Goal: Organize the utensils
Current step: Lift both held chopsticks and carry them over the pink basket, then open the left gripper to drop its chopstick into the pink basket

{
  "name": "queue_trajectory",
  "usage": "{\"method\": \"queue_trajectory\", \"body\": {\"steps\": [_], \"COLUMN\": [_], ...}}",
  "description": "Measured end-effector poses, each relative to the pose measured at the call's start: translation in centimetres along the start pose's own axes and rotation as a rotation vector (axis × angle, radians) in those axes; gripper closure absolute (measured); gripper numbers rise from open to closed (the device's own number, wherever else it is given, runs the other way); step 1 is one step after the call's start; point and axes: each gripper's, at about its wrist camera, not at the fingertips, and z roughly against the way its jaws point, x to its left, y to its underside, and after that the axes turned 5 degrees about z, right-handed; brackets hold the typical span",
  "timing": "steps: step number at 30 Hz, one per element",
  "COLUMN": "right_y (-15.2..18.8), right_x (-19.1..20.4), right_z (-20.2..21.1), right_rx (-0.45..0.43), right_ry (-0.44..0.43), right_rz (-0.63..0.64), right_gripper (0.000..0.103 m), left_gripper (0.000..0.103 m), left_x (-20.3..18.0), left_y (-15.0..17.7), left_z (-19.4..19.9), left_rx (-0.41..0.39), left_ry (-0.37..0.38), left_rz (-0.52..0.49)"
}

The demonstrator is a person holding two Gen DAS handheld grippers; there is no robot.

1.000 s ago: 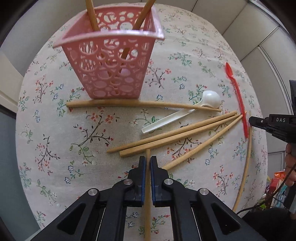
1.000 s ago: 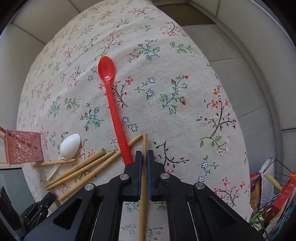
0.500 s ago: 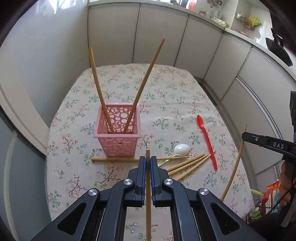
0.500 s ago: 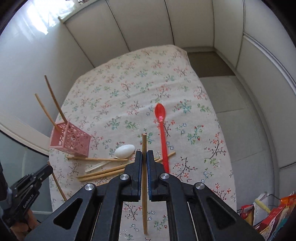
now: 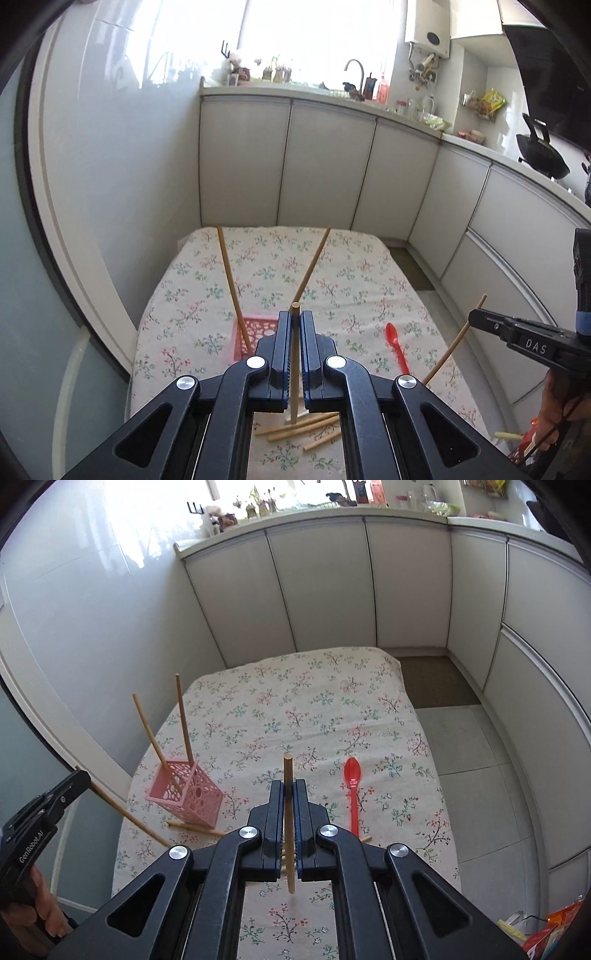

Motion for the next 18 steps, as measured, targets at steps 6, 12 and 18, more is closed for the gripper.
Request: {"method": "queue_trajectory", "body": {"steps": [6,12,18], "right_y": [-1.7,-2.5,-2.7], "right_x": [1.5,2.6,3.1], "right_z": [1.6,2.0,1.8], "right_rx": [-0.07,-0.095,-0.094], "right_ry": [-0.028,-0.055,-0.068], "right_rz": [0.013,0.02,0.022], "right_gripper": [0.098,0.098,0.098], "left_gripper": [0.099,0.099,0.099], "left_x": [0.2,0.7,1.6], "left_y": [-2.5,-4.2,-5.0], "left_z": [3.3,4.5,2.0], "left_rx": [-0.187,-0.308,-0.281], "left_ry": [-0.003,-0.048,-0.091], "left_rz": [0.04,0.067,0.071]}}
